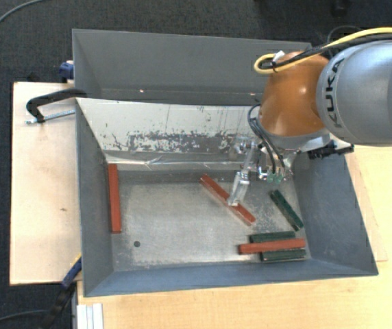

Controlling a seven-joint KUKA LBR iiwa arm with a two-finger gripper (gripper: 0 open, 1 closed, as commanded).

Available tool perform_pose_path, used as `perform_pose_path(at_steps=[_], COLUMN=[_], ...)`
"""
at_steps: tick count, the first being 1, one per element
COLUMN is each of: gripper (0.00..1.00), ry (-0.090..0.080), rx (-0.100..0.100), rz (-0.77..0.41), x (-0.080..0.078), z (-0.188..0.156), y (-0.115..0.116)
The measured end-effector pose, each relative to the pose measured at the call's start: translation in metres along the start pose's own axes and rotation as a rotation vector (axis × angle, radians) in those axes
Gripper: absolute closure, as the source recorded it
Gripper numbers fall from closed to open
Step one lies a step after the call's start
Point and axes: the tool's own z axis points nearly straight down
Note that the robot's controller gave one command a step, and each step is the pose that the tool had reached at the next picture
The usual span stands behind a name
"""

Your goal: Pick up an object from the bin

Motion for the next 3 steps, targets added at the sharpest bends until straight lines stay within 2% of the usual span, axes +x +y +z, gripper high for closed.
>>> perform_pose_path(at_steps=[1,2,3], gripper=[0.0,0.0,0.0], ry=[0.007,0.013,0.009], rx=[-0.003,0.001,-0.001], rz=[0.213,0.423,0.422], x=[0.032,0.049,0.048], z=[-0.022,0.033,0.033], y=[0.018,0.012,0.013])
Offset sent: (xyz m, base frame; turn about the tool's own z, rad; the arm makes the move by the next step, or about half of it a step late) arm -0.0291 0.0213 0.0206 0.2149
